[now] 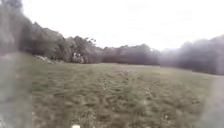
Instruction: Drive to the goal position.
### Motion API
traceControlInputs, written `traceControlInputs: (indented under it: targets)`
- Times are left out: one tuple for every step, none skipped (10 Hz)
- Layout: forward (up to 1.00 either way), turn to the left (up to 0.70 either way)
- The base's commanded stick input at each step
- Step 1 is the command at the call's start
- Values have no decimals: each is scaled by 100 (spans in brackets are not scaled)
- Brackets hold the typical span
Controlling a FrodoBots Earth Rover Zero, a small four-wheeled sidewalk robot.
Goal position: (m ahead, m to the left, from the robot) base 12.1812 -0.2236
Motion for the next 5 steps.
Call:
traceControlInputs:
  targets:
    - [70, 0]
    - [70, 0]
    - [70, 0]
    - [70, 0]
    - [70, 0]
